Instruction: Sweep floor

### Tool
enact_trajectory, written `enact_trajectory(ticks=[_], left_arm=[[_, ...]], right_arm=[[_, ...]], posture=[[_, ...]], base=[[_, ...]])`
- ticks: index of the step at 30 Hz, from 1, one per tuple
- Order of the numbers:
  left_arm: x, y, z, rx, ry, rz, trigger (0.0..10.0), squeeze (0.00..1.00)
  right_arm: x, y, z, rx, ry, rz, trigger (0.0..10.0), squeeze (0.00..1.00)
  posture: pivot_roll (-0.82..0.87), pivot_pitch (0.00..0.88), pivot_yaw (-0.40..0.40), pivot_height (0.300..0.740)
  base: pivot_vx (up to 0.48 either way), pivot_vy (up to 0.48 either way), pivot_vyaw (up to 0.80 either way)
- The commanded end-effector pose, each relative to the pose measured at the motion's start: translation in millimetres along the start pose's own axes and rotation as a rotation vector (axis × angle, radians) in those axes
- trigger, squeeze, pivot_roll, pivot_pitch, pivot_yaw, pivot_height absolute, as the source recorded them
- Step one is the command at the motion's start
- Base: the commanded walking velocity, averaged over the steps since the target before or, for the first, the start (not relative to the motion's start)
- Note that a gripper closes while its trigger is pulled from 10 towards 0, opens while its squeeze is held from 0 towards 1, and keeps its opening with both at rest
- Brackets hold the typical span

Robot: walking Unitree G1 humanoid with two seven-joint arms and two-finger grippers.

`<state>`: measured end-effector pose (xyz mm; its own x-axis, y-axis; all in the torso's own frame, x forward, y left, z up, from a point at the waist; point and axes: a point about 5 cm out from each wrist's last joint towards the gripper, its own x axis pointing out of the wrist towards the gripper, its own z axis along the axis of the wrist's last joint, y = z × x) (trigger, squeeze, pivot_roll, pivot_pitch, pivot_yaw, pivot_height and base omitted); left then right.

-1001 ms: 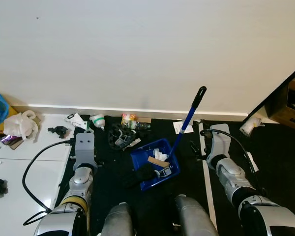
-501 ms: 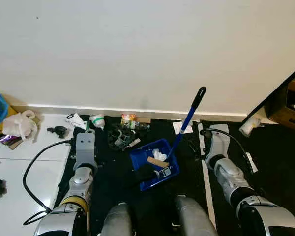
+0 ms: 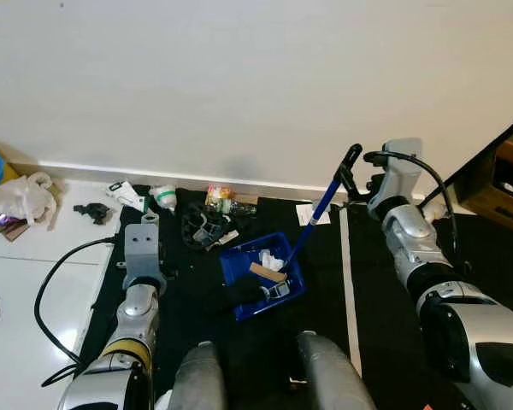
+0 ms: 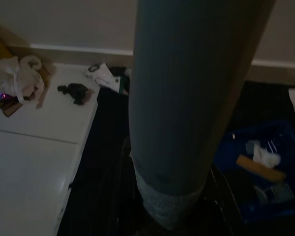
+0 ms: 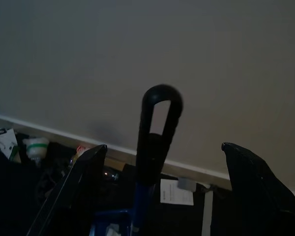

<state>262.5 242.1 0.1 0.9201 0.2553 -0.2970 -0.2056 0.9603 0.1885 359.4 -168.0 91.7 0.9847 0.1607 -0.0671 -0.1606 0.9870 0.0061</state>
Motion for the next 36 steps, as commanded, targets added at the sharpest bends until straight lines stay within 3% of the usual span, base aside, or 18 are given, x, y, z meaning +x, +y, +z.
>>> enact_trajectory(ticks=[1,6,7,8,9,10,11,19,20,21,22,23,25,26,36], left_arm=[[-1.9,3.0,3,-0.028,-0.042,0.016,10.0,0.0],[-3.9,5.1,3,-0.03,-0.061,0.024,10.0,0.0],[-4.5,5.4,3,-0.03,-0.067,0.025,10.0,0.0],[-5.0,5.7,3,-0.03,-0.071,0.026,10.0,0.0],[-5.4,6.1,3,-0.03,-0.074,0.027,10.0,0.0],[-5.8,6.3,3,-0.03,-0.077,0.028,10.0,0.0],[-6.0,6.5,4,-0.029,-0.08,0.028,10.0,0.0],[-4.8,5.1,13,-0.002,-0.127,0.009,10.0,0.0],[-4.5,4.9,16,0.001,-0.141,0.005,10.0,0.0],[-4.2,5.1,18,0.002,-0.153,0.004,10.0,0.0],[-4.2,5.1,18,0.002,-0.153,0.004,10.0,0.0],[-4.1,5.4,21,0.001,-0.164,0.004,10.0,0.0],[-4.1,5.4,21,0.001,-0.164,0.004,10.0,0.0],[-4.3,5.7,22,0.001,-0.173,0.005,10.0,0.0],[-10.3,9.5,26,0.009,-0.215,0.02,10.0,0.0]], right_arm=[[4.3,-1.5,7,0.035,-0.004,0.0,10.0,0.0],[8.3,1.3,12,0.042,-0.011,0.016,10.0,0.0],[8.9,1.5,13,0.048,-0.015,0.019,10.0,0.12],[9.2,1.7,14,0.052,-0.019,0.021,10.0,0.12],[9.4,2.5,15,0.068,-0.024,0.029,10.0,0.71],[9.6,3.1,15,0.079,-0.027,0.036,10.0,0.71],[9.7,4.1,15,0.089,-0.03,0.045,10.0,1.0],[9.7,3.0,14,0.07,-0.022,0.027,10.0,1.0],[10.0,1.3,16,0.07,-0.027,0.013,10.0,0.77],[10.5,-0.5,18,0.069,-0.035,0.0,10.0,0.44],[10.5,-0.5,18,0.069,-0.035,0.0,10.0,0.44],[11.0,-1.9,20,0.071,-0.042,-0.01,10.0,0.07],[11.0,-1.9,20,0.071,-0.042,-0.01,10.0,0.07],[11.7,-2.9,22,0.072,-0.048,-0.016,10.0,0.0],[15.6,-1.4,29,0.078,-0.064,-0.008,10.0,0.0]], posture=[[0.1,0.204,-0.172,0.74],[0.11,0.215,-0.179,0.74],[0.11,0.217,-0.18,0.74],[0.11,0.219,-0.18,0.74],[0.12,0.218,-0.179,0.74],[0.12,0.218,-0.179,0.74],[0.12,0.219,-0.178,0.74],[0.14,0.248,-0.177,0.74],[0.14,0.254,-0.179,0.74],[0.14,0.26,-0.18,0.74],[0.14,0.26,-0.18,0.74],[0.15,0.267,-0.185,0.74],[0.15,0.267,-0.185,0.74],[0.15,0.273,-0.191,0.74],[0.18,0.313,-0.22,0.74]], base=[[0.0,0.0,0.0],[0.0,0.0,0.0],[0.0,0.0,0.0],[0.0,0.0,0.0],[0.0,0.0,0.0],[0.0,0.0,0.0],[0.0,0.0,0.0],[0.0,0.0,0.0],[0.0,0.0,0.0],[0.0,0.0,0.0],[0.0,0.0,0.0],[0.0,0.0,0.0],[0.0,0.0,0.0],[0.0,0.0,0.0],[0.0,0.0,0.0]])
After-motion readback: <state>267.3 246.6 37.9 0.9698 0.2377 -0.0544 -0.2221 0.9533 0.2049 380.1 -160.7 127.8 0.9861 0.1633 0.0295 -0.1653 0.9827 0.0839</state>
